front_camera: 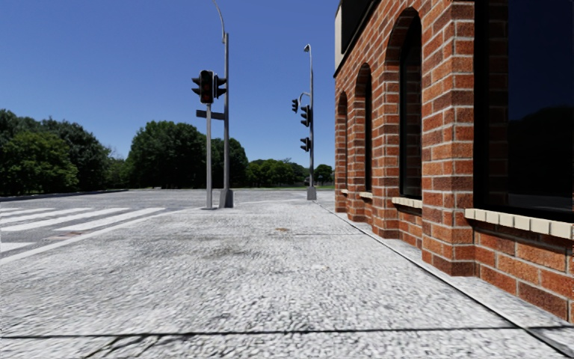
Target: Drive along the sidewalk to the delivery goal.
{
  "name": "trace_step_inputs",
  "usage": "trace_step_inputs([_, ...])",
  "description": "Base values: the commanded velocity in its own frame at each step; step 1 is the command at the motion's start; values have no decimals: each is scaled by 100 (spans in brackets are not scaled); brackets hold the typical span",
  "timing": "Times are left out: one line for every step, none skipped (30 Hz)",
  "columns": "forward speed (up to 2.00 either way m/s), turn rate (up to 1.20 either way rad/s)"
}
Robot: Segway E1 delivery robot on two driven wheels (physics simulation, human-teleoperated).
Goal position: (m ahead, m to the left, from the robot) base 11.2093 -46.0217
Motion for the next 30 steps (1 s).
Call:
trace_step_inputs([200, -30])
trace_step_inputs([200, -7])
trace_step_inputs([200, 0])
trace_step_inputs([200, 0])
trace_step_inputs([200, 0])
trace_step_inputs([200, 0])
trace_step_inputs([200, 0])
trace_step_inputs([200, 0])
trace_step_inputs([200, 0])
trace_step_inputs([200, 0])
trace_step_inputs([200, 0])
trace_step_inputs([200, 0])
trace_step_inputs([200, 0])
trace_step_inputs([200, 0])
trace_step_inputs([200, 0])
trace_step_inputs([200, 0])
trace_step_inputs([200, 0])
trace_step_inputs([200, 0])
trace_step_inputs([200, 0])
trace_step_inputs([200, 0])
trace_step_inputs([200, 0])
trace_step_inputs([200, 0])
trace_step_inputs([200, 0])
trace_step_inputs([200, 0])
trace_step_inputs([200, 0])
trace_step_inputs([200, 0])
trace_step_inputs([200, 0])
trace_step_inputs([200, 0])
trace_step_inputs([200, 0])
trace_step_inputs([200, 0])
